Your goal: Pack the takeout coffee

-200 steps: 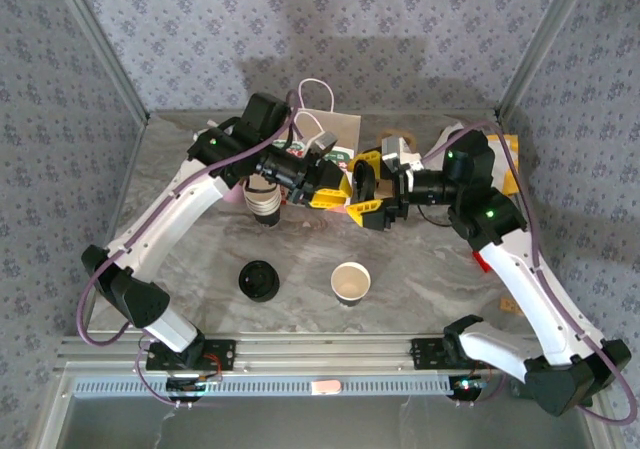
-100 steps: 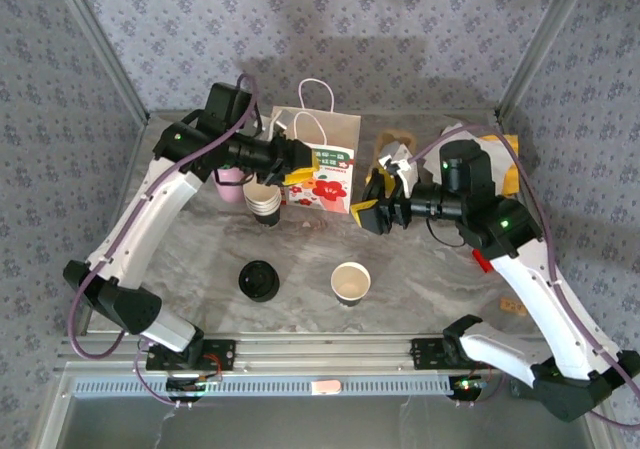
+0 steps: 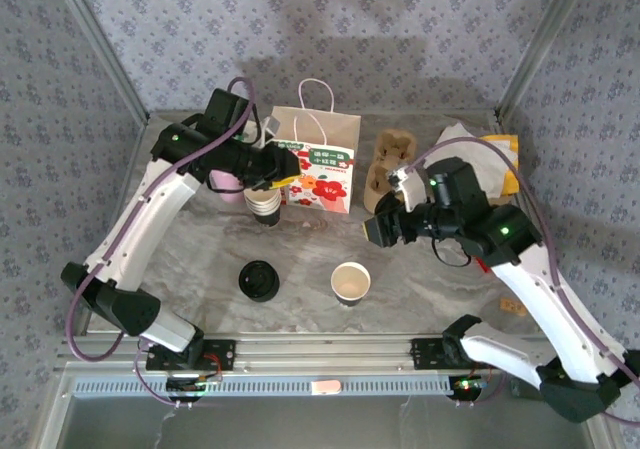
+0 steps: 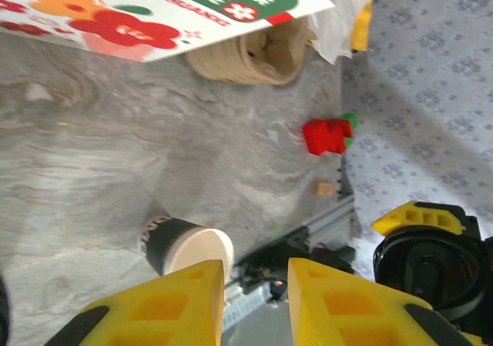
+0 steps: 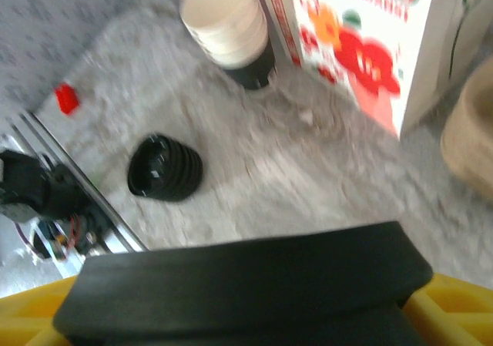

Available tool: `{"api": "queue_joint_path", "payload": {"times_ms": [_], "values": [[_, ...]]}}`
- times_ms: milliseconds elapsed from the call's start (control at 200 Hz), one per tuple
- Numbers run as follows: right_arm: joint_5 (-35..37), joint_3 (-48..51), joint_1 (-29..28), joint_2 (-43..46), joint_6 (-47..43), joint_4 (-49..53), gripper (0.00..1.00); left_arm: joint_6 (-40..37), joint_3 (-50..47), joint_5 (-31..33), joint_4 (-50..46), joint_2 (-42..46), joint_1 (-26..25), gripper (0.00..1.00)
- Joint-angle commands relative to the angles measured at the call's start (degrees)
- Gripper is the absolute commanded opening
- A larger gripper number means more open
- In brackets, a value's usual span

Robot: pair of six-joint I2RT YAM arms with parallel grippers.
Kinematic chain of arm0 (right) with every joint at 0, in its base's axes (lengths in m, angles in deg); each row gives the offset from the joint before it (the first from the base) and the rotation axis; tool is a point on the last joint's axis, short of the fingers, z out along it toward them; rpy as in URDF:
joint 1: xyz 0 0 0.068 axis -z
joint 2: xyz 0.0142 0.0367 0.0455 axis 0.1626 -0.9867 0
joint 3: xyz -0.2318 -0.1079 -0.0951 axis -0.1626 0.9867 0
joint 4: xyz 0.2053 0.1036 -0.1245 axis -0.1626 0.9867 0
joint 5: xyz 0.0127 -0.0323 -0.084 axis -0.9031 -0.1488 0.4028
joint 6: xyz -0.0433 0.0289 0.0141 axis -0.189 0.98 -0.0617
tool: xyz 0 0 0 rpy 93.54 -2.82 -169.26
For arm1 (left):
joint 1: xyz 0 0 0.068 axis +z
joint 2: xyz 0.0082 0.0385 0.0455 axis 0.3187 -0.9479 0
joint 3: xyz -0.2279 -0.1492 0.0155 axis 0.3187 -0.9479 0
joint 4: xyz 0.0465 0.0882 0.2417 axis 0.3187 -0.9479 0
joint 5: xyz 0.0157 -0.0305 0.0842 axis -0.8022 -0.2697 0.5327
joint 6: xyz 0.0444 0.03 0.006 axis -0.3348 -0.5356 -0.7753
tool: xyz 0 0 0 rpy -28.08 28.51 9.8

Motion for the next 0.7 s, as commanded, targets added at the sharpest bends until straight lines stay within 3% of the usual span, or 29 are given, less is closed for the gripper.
{"api": "queue_joint_path", "payload": {"times_ms": [0,310,540,695], "values": [[5.38,-2.50,-2.53,-4.73,2.74,10.50,0.71,-3.30,0.18,7.34,-3.67,4.03,-0.04,0.28],[14.20,-5.10,-12.23,-11.05,8.35,16.15,0.70,-7.31,-6.69,15.33,-4.21,10.41,0.02,0.28],[20.62,-6.22,-19.79,-15.73,11.29,18.34,0.72,-8.52,-11.45,15.36,-2.52,12.78,-0.04,0.28],[20.80,-7.49,-23.36,-19.39,12.68,17.11,0.75,-9.36,-11.87,15.33,-2.50,13.61,-0.04,0.28]]}}
